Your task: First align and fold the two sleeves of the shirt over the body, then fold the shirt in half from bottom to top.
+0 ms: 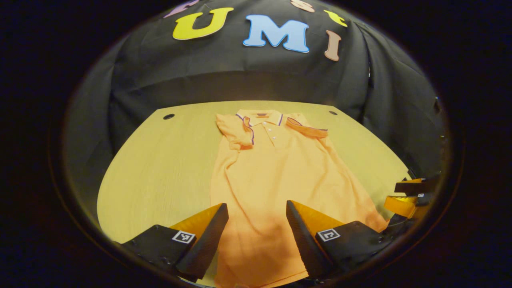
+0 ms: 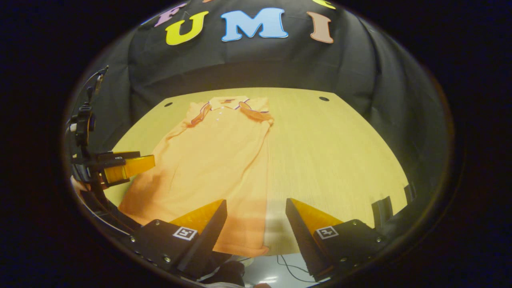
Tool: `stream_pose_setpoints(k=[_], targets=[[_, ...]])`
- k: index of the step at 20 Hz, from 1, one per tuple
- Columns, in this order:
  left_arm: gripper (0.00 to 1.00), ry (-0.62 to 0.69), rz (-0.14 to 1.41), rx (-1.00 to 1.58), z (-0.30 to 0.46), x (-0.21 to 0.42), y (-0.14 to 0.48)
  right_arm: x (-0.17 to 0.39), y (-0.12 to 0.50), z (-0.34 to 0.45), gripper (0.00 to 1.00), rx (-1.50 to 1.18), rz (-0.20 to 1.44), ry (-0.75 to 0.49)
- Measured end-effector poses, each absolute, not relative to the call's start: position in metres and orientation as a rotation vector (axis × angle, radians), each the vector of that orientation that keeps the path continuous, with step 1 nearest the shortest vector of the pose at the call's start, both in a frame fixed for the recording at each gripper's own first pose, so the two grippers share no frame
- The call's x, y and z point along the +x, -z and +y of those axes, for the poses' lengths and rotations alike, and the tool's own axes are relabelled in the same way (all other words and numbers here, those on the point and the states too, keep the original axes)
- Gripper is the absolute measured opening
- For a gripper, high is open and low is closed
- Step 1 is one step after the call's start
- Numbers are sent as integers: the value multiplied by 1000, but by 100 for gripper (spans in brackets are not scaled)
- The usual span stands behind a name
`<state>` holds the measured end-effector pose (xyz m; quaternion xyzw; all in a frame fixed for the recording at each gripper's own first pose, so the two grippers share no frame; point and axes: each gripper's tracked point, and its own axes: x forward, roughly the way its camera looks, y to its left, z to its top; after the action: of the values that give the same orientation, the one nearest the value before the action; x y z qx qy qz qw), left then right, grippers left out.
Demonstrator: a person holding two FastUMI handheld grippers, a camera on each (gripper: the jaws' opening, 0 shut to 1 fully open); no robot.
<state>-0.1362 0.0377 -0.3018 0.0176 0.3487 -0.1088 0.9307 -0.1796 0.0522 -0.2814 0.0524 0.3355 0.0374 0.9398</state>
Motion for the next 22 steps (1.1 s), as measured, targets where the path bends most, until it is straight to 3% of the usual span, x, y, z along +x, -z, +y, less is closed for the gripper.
stream_pose_setpoints(k=[13,22], targets=[[95,195,774,15,73,-233,316,-201,324,68,92,113,769,-89],[95,163,802,4,76,-266,335,-222,339,76,92,88,799,-117]])
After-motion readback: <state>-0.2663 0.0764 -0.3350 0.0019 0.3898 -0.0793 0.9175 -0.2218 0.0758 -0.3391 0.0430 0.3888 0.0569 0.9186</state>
